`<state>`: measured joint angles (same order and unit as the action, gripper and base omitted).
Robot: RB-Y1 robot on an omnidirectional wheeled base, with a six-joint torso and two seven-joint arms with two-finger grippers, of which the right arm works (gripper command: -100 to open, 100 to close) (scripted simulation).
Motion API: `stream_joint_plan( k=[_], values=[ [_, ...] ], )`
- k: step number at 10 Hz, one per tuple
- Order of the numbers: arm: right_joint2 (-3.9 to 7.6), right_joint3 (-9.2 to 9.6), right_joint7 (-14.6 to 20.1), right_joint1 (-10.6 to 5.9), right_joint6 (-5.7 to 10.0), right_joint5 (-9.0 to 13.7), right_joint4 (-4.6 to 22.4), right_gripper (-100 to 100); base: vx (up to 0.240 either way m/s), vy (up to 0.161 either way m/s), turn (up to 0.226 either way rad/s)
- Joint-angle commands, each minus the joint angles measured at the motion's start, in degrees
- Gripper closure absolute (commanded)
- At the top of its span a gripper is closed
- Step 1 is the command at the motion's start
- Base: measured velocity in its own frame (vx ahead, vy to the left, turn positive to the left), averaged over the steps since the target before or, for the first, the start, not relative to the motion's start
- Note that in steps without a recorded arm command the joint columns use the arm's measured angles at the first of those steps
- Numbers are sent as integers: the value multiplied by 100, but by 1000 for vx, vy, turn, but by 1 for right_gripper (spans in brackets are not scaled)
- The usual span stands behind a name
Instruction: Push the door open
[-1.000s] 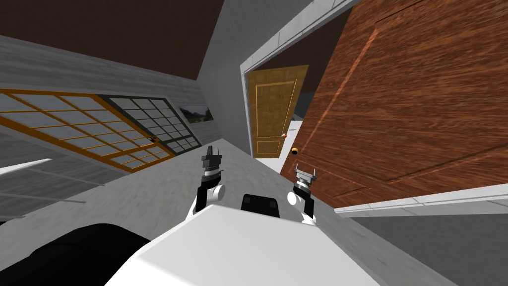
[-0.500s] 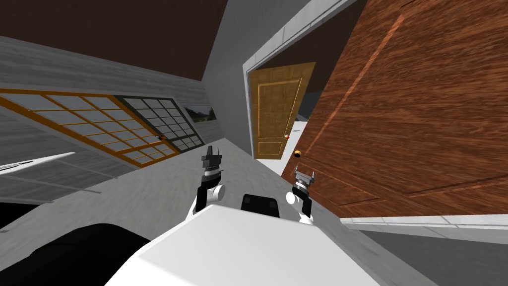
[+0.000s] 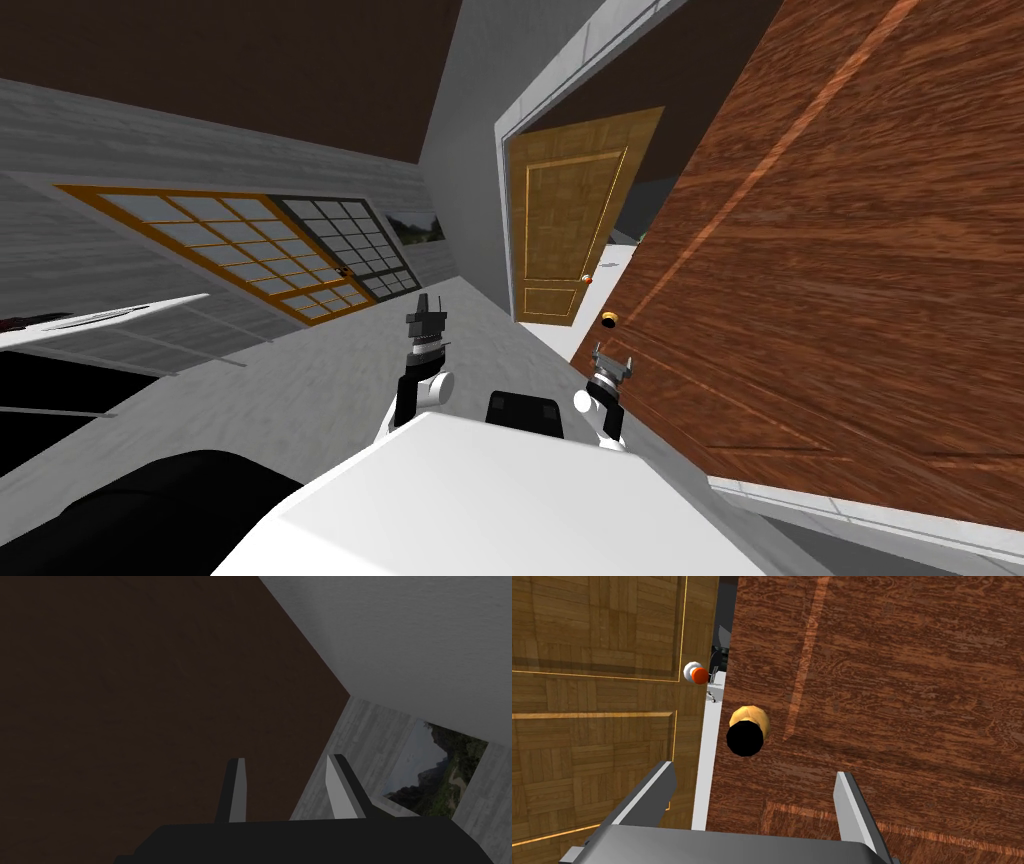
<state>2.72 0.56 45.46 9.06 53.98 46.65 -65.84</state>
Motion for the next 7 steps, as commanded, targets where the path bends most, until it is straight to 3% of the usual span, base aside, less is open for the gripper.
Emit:
stream_joint_plan(
  k=[1,7],
  values=[
    [-71,-14,135,-72,59,189,248,-100,102,-130,168],
    [-221,-30,508,-242,256,588,906,-100,90,-85,100]
  ],
)
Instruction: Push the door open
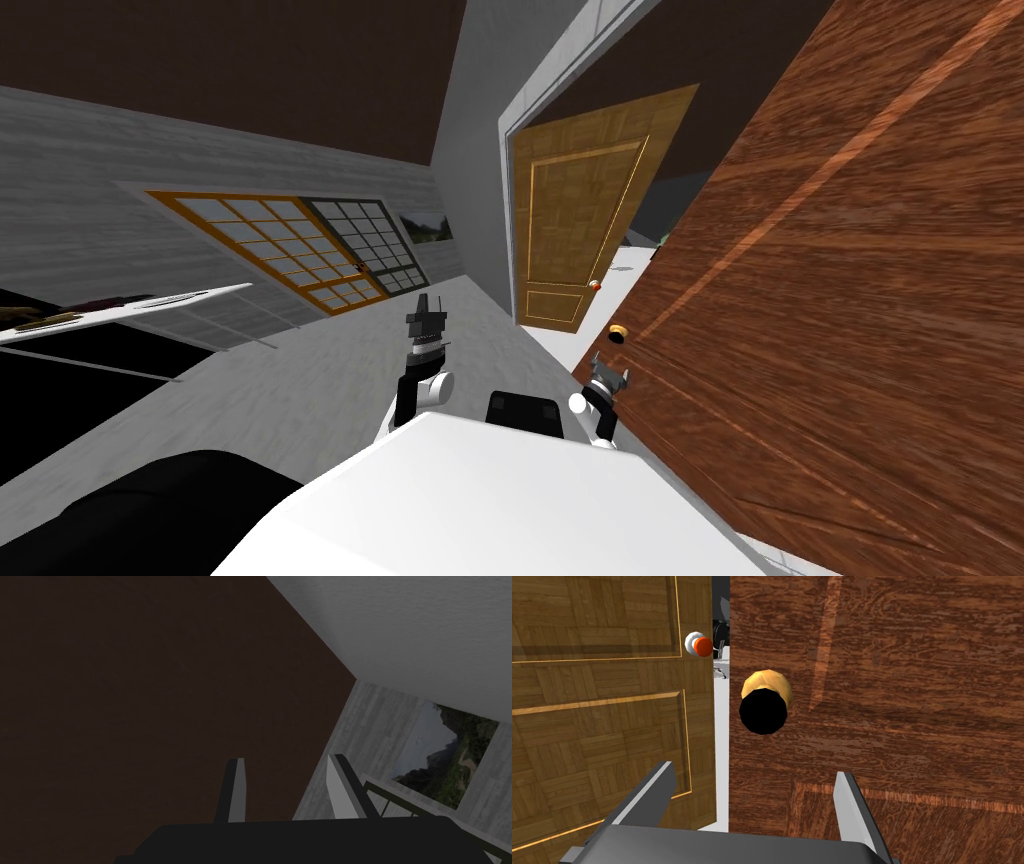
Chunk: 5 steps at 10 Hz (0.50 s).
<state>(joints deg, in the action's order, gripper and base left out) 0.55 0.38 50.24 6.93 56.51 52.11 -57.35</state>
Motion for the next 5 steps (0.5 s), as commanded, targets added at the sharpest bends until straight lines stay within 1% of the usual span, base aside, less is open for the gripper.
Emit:
stream_joint_plan(
  k=[1,3,4,5],
  values=[
    [-37,-16,97,-60,38,113,174,-100,100,-92,74],
    [-104,-21,216,-114,100,240,383,-100,93,-82,100],
    [-103,-8,164,-76,89,194,298,-100,35,-42,17],
    [64,-28,198,-88,79,214,329,-100,97,-71,9]
  ],
)
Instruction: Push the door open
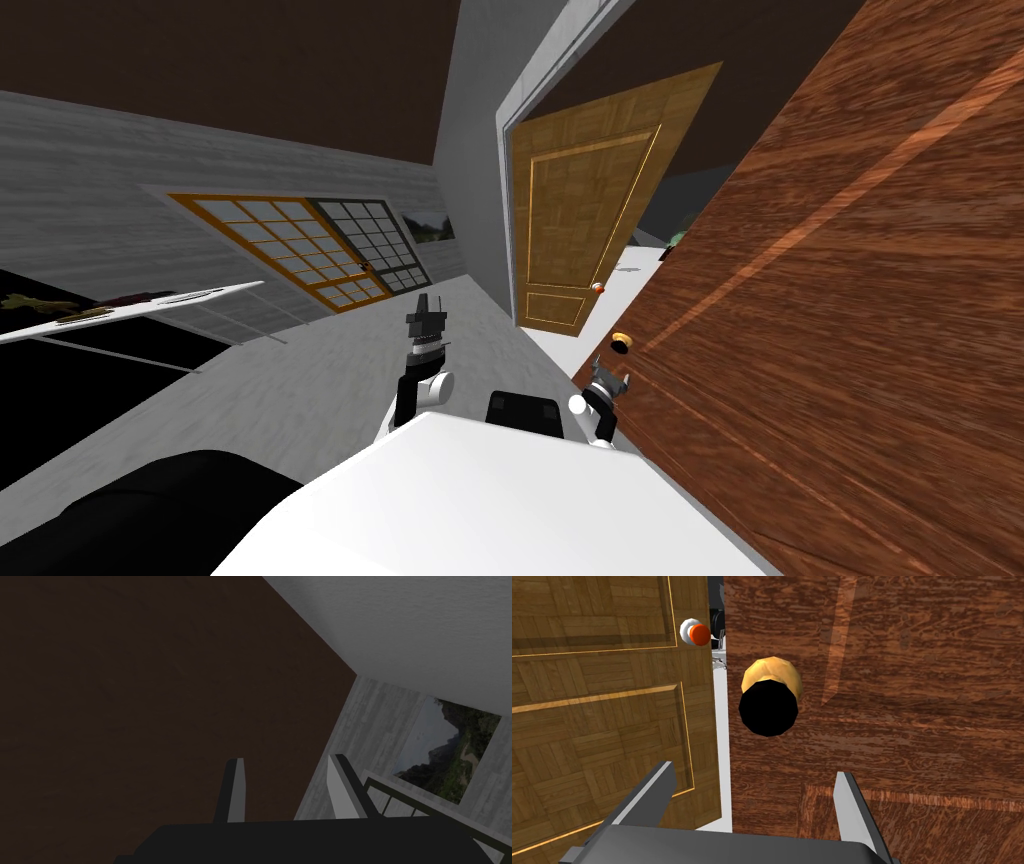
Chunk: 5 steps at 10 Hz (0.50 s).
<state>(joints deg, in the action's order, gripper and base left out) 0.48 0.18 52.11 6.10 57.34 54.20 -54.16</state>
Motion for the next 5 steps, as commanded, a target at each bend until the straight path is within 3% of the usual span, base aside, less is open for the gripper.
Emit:
stream_joint_plan(
  k=[1,3,5],
  values=[
    [110,-15,18,-8,-10,9,17,-100,144,-129,19],
    [182,-38,43,-19,-28,25,43,-100,137,-156,16],
    [171,-62,68,-31,-47,40,68,-100,158,-144,13]
  ],
)
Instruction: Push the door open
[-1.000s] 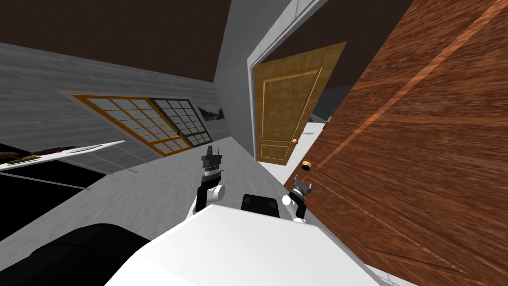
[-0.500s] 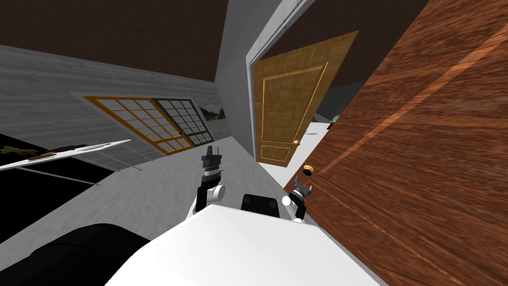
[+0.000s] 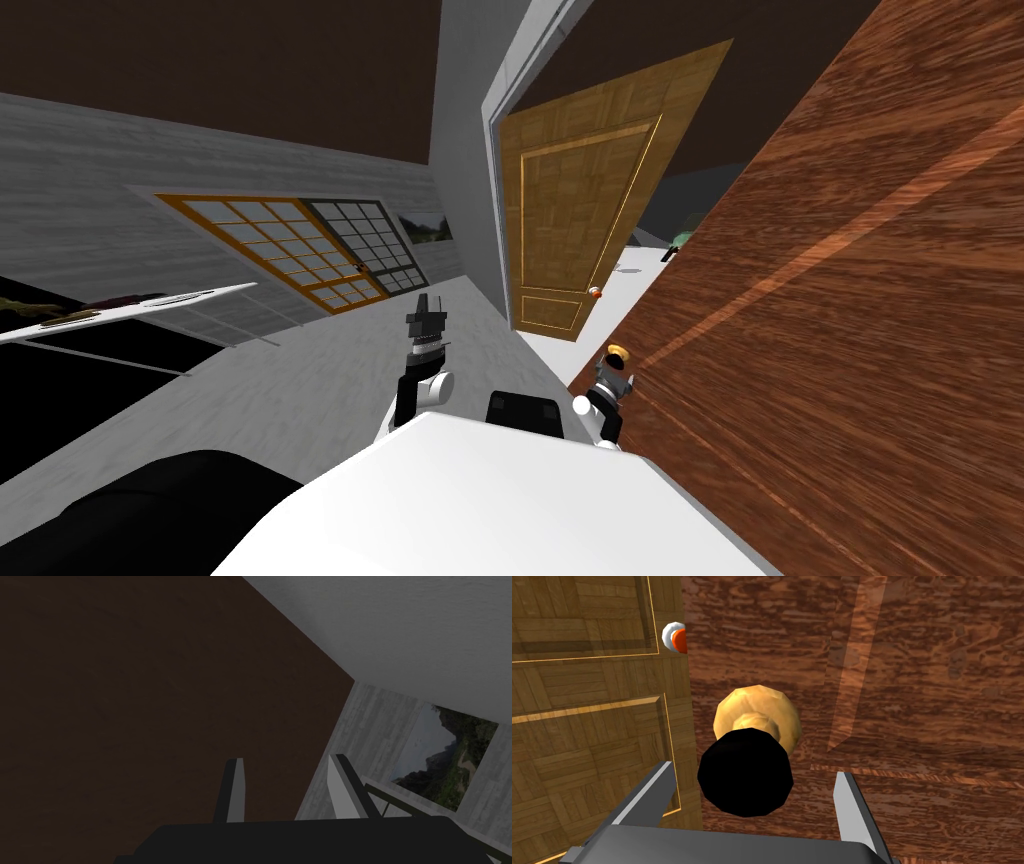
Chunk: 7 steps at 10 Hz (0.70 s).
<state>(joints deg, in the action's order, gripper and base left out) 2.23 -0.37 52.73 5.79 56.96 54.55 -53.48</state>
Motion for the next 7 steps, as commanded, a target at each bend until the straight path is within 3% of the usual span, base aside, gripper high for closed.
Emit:
stream_joint_plan(
  k=[1,2,3,4,7],
  values=[
    [-48,-19,21,-5,-19,13,15,-100,117,-139,13],
    [-99,-28,31,-9,-26,19,25,-100,144,-120,14],
    [-76,-19,25,-14,-9,12,34,-100,67,-48,10],
    [-76,-19,25,-14,-9,12,34,100,-10,4,-7],
    [-76,-19,25,-14,-9,12,34,100,-10,7,1]
  ],
)
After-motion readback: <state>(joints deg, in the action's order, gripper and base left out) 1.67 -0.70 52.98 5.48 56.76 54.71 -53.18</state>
